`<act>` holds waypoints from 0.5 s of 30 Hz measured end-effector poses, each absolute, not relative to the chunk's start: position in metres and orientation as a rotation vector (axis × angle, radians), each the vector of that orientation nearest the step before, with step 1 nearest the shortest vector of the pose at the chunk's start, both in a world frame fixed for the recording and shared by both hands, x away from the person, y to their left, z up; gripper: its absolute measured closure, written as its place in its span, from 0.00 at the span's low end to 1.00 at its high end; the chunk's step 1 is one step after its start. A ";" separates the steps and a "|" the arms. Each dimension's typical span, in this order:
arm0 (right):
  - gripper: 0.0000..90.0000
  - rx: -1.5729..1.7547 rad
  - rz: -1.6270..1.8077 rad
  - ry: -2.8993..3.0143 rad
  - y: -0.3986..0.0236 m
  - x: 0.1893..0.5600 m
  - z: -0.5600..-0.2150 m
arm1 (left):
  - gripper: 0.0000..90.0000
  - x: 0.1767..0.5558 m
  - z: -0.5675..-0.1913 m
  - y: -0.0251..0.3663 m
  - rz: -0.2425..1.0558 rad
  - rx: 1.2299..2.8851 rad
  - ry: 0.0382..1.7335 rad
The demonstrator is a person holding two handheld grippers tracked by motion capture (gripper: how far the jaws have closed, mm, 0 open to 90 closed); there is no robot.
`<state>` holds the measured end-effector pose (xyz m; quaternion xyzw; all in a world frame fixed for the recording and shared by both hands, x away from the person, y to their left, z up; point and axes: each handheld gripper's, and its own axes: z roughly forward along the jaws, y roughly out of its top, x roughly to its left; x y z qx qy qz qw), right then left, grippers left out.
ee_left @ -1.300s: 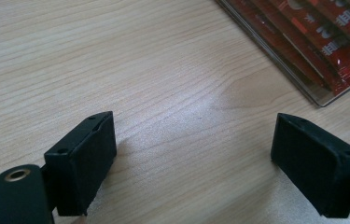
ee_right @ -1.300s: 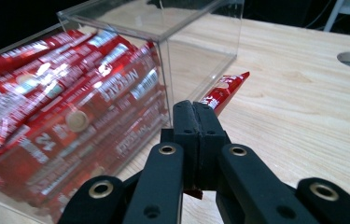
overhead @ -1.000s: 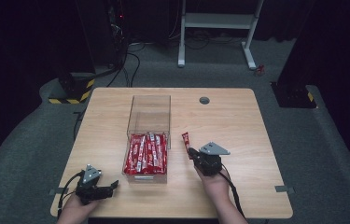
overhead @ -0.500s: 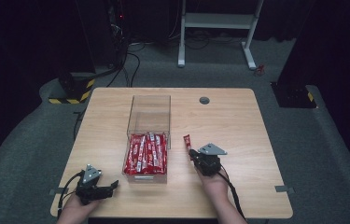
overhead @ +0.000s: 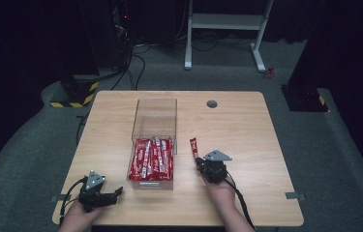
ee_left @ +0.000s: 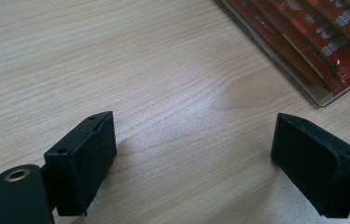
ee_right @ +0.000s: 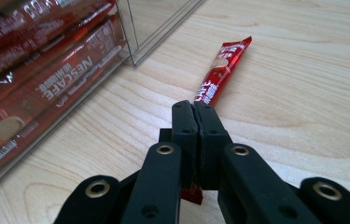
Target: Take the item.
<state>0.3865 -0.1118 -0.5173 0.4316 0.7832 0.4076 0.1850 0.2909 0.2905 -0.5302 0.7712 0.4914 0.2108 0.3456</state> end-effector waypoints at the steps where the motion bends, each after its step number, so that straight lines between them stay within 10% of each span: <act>1: 0.98 1.211 1.146 2.210 -0.112 0.387 -0.518 | 0.16 0.291 -0.530 0.291 0.546 2.003 1.275; 15: 0.90 1.200 1.172 2.195 -0.114 0.386 -0.515 | 0.16 0.291 -0.530 0.291 0.546 2.004 1.275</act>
